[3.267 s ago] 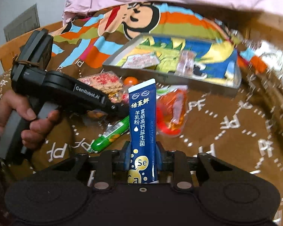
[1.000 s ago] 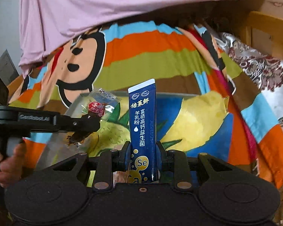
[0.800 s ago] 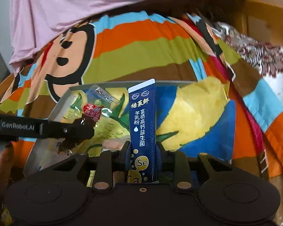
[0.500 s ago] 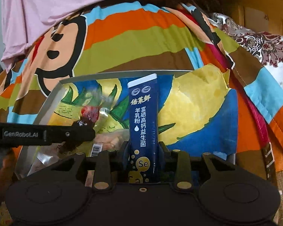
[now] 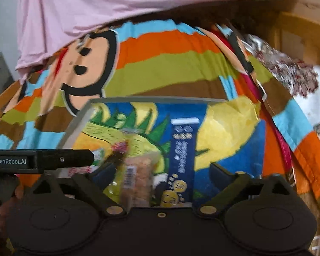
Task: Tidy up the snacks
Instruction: 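Lower the clear bag into the tray with the left tool while the right tool lowers the blue box, then open both tools and withdraw them from the tray over the remaining snacks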
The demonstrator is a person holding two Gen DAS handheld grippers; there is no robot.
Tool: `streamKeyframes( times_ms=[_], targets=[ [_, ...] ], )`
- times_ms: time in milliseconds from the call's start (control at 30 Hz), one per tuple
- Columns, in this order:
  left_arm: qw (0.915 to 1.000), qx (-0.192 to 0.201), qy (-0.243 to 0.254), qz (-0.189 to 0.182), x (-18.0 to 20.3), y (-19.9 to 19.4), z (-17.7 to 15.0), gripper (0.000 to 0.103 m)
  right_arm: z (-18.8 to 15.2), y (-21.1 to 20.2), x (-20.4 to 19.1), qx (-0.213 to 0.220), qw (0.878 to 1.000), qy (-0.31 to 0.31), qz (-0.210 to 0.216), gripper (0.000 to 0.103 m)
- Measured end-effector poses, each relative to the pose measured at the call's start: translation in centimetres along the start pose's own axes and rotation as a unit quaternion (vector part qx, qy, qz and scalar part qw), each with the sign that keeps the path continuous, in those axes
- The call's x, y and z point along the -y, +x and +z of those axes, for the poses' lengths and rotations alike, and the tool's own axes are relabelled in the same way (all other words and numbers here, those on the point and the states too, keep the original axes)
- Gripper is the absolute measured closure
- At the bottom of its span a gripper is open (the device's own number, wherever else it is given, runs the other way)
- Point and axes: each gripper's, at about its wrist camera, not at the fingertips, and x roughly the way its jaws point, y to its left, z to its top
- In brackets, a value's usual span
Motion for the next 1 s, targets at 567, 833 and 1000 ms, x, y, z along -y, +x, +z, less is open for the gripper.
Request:
streamKeyframes(
  times_ms=[567, 833, 1000],
  targets=[
    [0.9891, 0.03, 0.046, 0.136, -0.6, -7.3, -0.4, 0.001, -2.3, -1.4, -1.5, 0.089, 0.996, 0.027, 0.013, 0.001],
    [0.9902, 0.039, 0.051, 0.124, -3.0, -9.5, -2.9, 0.001, -4.9, -4.0, -4.0, 0.111, 0.993, 0.015, -0.041, 0.001],
    [0.9926, 0.067, 0.051, 0.087, -4.8, -12.7, -5.3, 0.001, -6.5, -7.4, -7.4, 0.133, 0.987, 0.036, -0.087, 0.001]
  ],
)
